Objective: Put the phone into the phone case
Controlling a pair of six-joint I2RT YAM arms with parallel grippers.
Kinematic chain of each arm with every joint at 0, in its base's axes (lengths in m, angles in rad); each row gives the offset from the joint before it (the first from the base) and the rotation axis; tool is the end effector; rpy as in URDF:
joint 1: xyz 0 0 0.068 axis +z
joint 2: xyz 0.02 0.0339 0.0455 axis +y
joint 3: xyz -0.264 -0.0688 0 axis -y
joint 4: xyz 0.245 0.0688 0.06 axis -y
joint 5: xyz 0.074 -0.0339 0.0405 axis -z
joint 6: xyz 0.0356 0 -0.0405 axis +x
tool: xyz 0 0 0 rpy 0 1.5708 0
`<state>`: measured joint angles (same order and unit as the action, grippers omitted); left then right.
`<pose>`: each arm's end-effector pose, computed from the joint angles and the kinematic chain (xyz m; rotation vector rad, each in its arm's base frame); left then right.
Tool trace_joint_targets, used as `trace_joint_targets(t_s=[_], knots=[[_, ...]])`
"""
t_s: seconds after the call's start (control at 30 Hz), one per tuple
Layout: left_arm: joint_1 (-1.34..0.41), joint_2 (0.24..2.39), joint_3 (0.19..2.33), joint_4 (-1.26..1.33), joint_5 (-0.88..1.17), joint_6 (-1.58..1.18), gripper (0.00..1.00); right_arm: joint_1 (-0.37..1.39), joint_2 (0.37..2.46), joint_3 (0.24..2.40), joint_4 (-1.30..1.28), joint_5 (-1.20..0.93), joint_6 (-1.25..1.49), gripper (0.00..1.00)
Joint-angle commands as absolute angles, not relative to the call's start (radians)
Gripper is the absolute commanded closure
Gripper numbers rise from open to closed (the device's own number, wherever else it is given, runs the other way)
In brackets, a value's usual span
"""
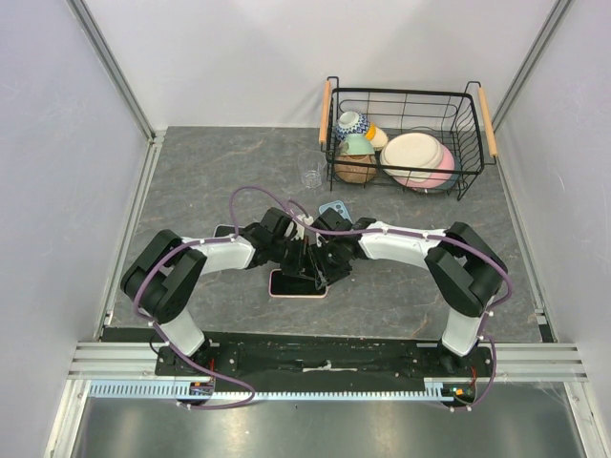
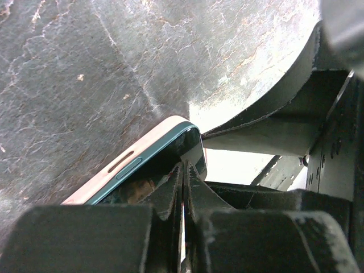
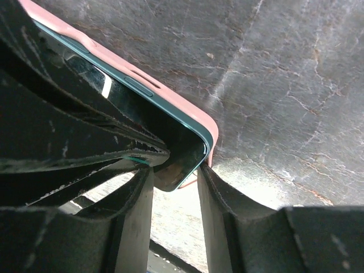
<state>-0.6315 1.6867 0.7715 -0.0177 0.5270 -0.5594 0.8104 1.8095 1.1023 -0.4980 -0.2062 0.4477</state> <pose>0.2395 -0.1974 0.1339 0.3366 2.6811 -1.0996 0.2336 0.2561 0.1548 -0.5804 2.8562 0.5608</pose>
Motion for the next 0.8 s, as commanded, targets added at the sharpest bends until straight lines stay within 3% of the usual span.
trace_joint_targets(t_s=[0.0,0.43,0.57,0.77], knots=[[-0.652,1.772,0.718,-0.167,0.330,-0.480,0.98,0.796,1.810,1.077,-0.634,0.028,0.342,0.57],[-0.652,1.761,0.719,-0.175,0.319,-0.477,0.98,0.772,1.567,1.025,-0.519,0.003,0.359,0.50],[-0.652,1.746,0.719,-0.175,0.310,-0.472,0.98,0.671,1.477,0.921,-0.392,-0.153,0.397,0.45],[-0.652,1.675,0.698,-0.140,0.302,-0.476,0.98,0.494,1.401,0.762,-0.165,-0.549,0.492,0.37]])
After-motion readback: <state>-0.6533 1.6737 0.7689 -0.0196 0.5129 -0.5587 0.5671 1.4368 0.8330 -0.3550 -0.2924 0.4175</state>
